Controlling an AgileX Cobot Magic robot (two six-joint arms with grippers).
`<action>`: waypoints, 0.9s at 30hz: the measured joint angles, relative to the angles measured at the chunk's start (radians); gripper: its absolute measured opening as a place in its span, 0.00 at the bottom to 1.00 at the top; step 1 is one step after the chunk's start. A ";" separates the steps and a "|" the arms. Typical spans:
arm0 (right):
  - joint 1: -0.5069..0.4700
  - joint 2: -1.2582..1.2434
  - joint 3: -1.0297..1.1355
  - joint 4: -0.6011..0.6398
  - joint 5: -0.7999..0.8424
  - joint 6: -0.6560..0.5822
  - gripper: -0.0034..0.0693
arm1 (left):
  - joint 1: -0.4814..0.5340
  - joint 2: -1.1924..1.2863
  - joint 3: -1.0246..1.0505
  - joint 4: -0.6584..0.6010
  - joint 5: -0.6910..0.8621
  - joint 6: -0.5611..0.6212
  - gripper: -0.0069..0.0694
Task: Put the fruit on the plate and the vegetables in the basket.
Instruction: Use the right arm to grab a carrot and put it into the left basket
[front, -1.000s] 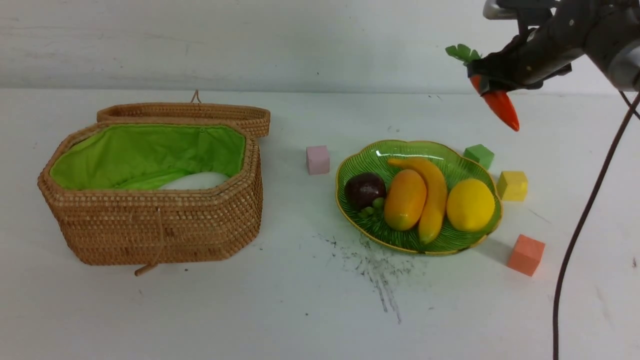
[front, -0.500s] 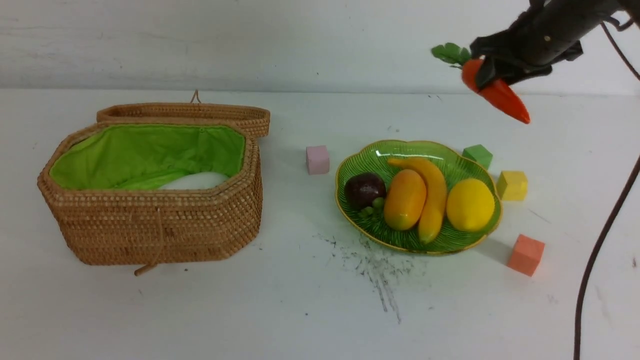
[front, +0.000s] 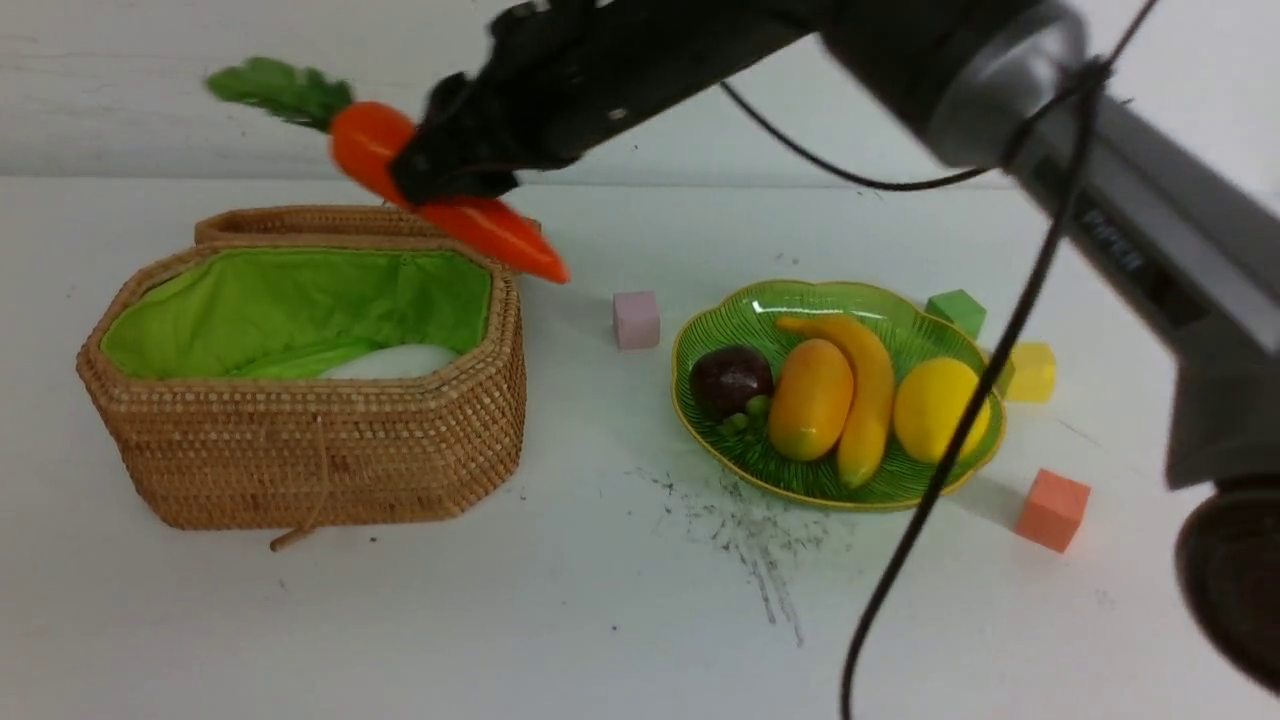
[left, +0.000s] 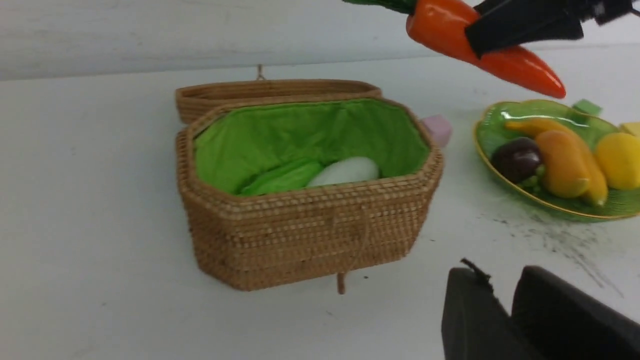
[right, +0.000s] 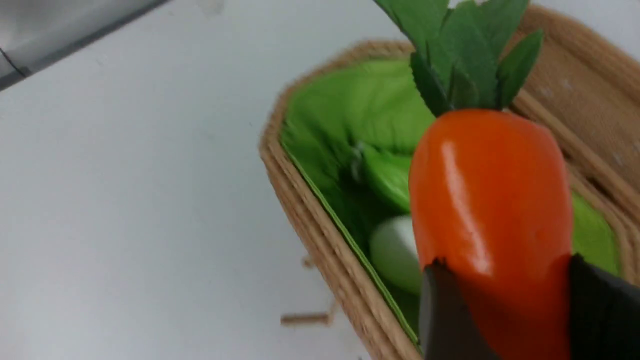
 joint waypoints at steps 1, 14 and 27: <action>0.020 0.020 0.000 0.000 -0.048 -0.024 0.46 | 0.000 0.000 0.000 0.007 0.011 -0.007 0.26; 0.146 0.178 0.001 -0.004 -0.374 -0.254 0.55 | 0.000 0.000 0.000 0.012 0.081 -0.015 0.26; 0.142 0.001 0.001 -0.292 -0.035 0.096 0.85 | 0.000 0.000 0.000 0.011 0.061 -0.022 0.26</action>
